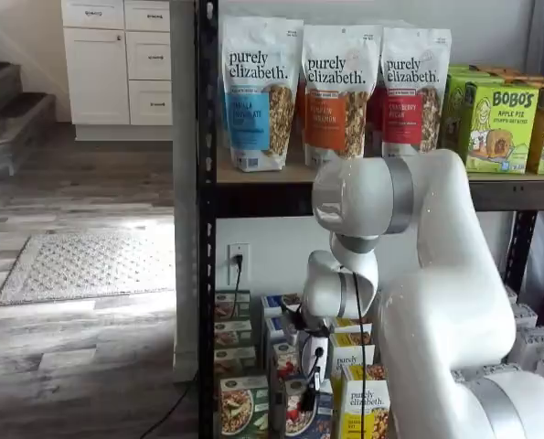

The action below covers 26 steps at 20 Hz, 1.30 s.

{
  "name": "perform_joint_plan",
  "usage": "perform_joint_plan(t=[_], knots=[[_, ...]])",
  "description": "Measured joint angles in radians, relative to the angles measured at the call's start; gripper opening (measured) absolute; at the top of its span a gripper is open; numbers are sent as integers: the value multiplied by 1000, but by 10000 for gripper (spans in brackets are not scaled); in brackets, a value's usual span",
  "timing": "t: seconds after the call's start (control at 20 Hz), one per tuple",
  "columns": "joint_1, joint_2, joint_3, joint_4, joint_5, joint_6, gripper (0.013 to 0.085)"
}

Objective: Pick up the blue and white box that is on the bottom shelf, the second box from the left

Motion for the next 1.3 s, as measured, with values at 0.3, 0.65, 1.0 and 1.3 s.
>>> perform_joint_plan(t=[0.3,0.65,1.0,1.3], knots=[[11,-71,105,25,-32,-15,490],[34,-186,276,37,-66,-8,490],[56,-345,489,35,-114,11,490],[65,-515,649,27,-102,28,490]])
